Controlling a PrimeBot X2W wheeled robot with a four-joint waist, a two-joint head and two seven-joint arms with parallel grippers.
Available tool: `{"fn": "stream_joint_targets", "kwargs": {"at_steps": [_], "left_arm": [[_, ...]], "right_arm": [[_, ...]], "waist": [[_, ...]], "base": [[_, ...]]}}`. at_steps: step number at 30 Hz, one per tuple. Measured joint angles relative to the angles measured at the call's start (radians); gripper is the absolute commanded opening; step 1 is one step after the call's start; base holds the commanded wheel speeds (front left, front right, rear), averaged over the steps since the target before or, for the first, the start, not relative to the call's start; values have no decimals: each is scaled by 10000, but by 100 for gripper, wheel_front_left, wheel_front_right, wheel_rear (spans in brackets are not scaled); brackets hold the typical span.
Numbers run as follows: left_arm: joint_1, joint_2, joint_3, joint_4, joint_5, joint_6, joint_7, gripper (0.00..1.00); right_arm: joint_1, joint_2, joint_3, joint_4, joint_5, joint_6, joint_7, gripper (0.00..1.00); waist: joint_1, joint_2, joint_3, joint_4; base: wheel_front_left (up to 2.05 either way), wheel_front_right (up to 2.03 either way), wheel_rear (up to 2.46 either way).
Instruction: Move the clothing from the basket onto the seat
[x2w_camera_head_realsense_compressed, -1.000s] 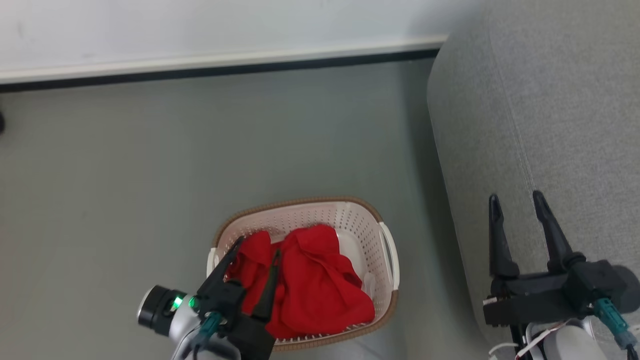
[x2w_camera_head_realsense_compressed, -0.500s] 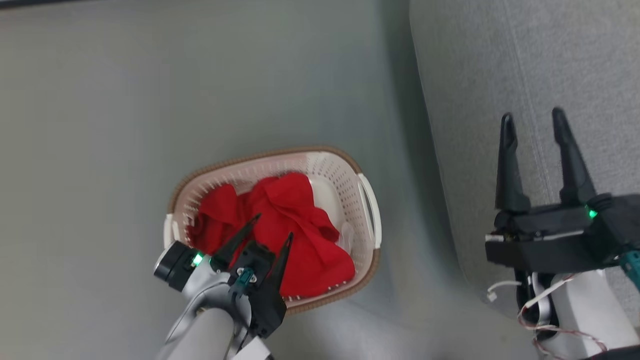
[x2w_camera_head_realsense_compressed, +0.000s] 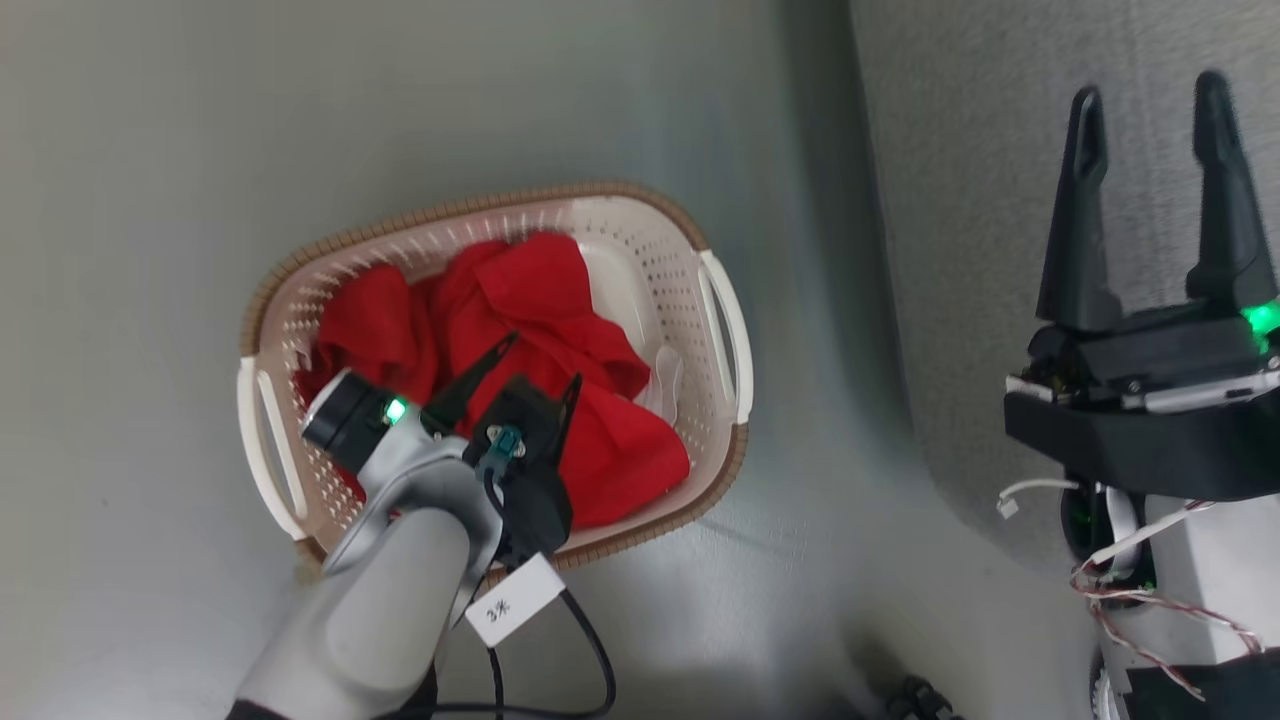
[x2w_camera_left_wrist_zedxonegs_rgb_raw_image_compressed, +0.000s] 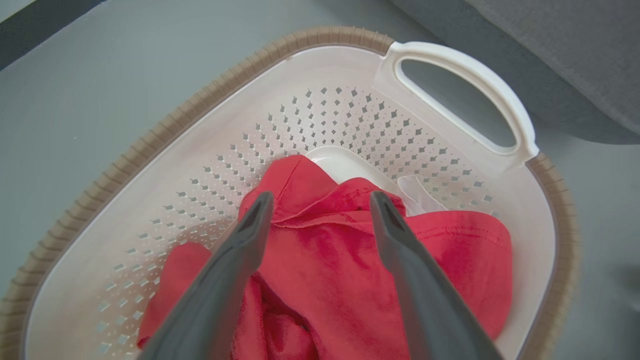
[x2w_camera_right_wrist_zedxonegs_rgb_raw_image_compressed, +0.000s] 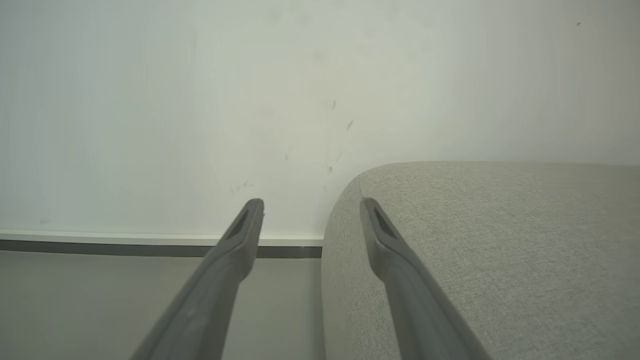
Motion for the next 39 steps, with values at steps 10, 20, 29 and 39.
{"fn": "stream_joint_targets", "kwargs": {"at_steps": [10,20,29,39], "left_arm": [[-1143,-56,-324,525,307,-92,-4,100],[-1708,-77,-662,1225,441,-98,-270,100],[-2307,-115,-1011,1478,623,-35,-694,100],[-2665,-125,-1415,1743,838,278,-1149,100]], "right_arm": [[-878,50,2,-623,-157,12,-2,100],[-1177,81,81,-698,-320,84,-2,100],[-1227,119,113,-719,-336,84,-2,100],[-1325,240,232,-683,-351,117,-2,100]], "waist": [[0,-1,1507,-45],[0,0,2474,-43],[-2,-1,2685,-93],[-2,-2,2813,-214]], "base": [[0,0,0],[0,0,0],[0,0,0],[0,0,0]]}}
